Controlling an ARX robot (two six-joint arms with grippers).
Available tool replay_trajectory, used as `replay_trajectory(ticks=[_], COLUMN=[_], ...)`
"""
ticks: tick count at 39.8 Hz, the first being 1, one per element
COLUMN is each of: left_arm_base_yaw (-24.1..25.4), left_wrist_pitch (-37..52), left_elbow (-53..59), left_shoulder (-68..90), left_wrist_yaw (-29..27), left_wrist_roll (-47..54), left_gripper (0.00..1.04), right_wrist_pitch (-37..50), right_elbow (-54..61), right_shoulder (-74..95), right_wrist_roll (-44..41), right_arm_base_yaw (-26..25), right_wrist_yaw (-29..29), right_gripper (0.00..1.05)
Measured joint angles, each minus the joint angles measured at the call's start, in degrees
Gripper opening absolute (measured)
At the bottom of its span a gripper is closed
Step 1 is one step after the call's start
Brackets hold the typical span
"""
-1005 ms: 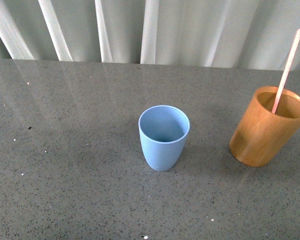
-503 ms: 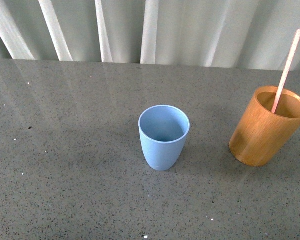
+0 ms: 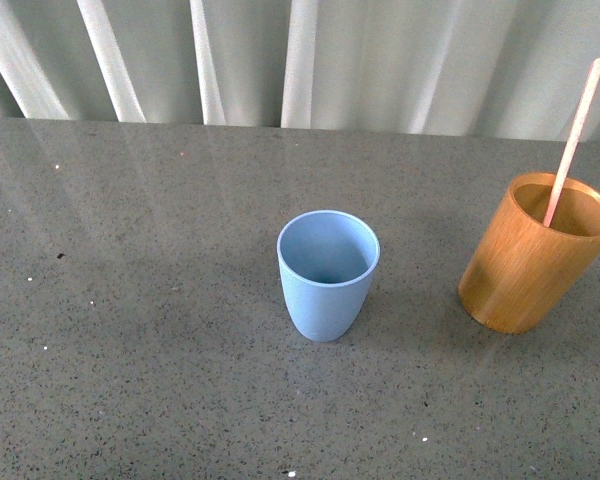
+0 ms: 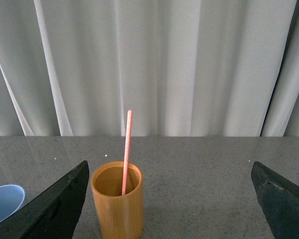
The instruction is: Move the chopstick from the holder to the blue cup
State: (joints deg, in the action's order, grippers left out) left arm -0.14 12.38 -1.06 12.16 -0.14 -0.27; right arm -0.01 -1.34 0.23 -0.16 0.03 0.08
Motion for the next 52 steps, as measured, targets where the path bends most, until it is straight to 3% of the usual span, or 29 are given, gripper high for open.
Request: replay_trajectory(ticks=[8,12,20,35,37,39,44,52], left_arm_base_yaw=[0.00,0.00,0.00,0.00,0.00,0.00,0.00,0.00], left_wrist_pitch=[-2.54,-11.56,-12.35,-12.35,-12.35,-12.35,-12.35,-12.35], left_elbow=[0.00,0.00,0.00,0.00,0.00,0.00,0.00,0.00], left_shoulder=[-2.51,-9.70,-11.93,-11.98,-11.98,-11.98,-11.98,-12.00], left_wrist_yaw=[-0.02,0.00,0.00,-0.02,-0.02,-0.07,0.00,-0.02], left_wrist_roll=[0.00,0.02,-0.04,0.00,0.02,0.02,0.02,0.02], left_gripper=[0.04,0.04,0.05,0.87,0.98,0.99,0.98,0.98], right_wrist_pitch=[0.00,0.00,0.00,0.00,-5.01,-6.84,0.37,23.50], right_elbow=[0.00,0.00,0.00,0.00,-1.81,-3.17,-4.17,-7.76], right_shoulder=[0.00,0.00,0.00,0.00,2.80,7.52,20.52,45.11], right_wrist_roll=[0.00,0.00,0.00,0.00,2.21,3.50,3.98,1.70], right_arm_base_yaw=[0.00,0.00,0.00,0.00,1.44,1.86,1.07,0.85], right_wrist_yaw=[0.00,0.02,0.00,0.00,5.92,9.38,6.97,-1.73], right_gripper=[0.95,0.95,0.95,0.95,0.95,0.95,0.95,0.95])
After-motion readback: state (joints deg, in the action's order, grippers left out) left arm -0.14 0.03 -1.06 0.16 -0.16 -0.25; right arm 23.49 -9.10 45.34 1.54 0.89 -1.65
